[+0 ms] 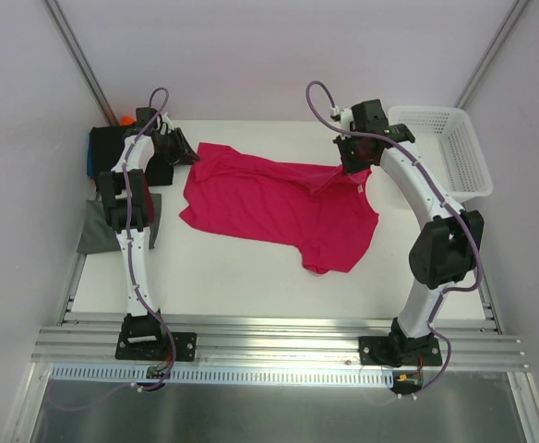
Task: Fold and stack the t-shirts
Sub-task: Fold the tshirt
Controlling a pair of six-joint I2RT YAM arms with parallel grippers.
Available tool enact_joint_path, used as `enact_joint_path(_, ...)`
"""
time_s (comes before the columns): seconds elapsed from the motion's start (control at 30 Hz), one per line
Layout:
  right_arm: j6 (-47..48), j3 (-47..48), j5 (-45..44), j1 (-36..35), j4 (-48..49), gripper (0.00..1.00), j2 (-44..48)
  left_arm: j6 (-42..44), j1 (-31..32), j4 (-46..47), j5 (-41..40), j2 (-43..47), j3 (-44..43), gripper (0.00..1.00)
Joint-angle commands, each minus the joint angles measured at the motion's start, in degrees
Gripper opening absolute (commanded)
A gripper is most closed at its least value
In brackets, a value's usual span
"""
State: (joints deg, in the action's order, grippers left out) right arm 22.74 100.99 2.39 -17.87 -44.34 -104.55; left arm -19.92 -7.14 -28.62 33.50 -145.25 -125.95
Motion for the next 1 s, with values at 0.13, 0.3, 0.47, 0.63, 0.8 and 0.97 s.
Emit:
enact_joint_path(0.13, -0.07, 2.37, 0.16, -0.33, 0.13, 0.01, -0.13, -0.12, 0.19, 0.23, 0.61, 0.23, -1.84, 0.26)
enact_joint_path(0.3, -0.07, 2.37, 0.07, -0.33, 0.22, 0.01, -0.13, 0.06, 0.19, 0.23, 0.60, 0.32, -2.11, 0.18)
enact_joint_path(0.47, 0.02, 2.55, -0.11, -0.41, 0.30, 0.01, -0.30, 0.06, 0.11, 0.23, 0.34, 1.20, -1.67, 0.06)
enact_joint_path(0.63, 0.99, 2.11, -0.63, -0.41, 0.65, 0.01, -0.30, 0.76, -0.07, -0.03, -0.71, 4.26, -1.67, 0.07)
enact_joint_path(0.8, 2.74, 0.88, -0.99, 0.11, 0.83, 0.01, -0.91, 1.73, -0.51, -0.56, 0.17, 8.22, -0.61, 0.01)
enact_joint_path(0.97, 3.19, 0.79, -0.73, 0.73, 1.53, 0.01, -0.74, 2.08, -0.69, -0.73, 1.66, 13.06, -0.17, 0.00)
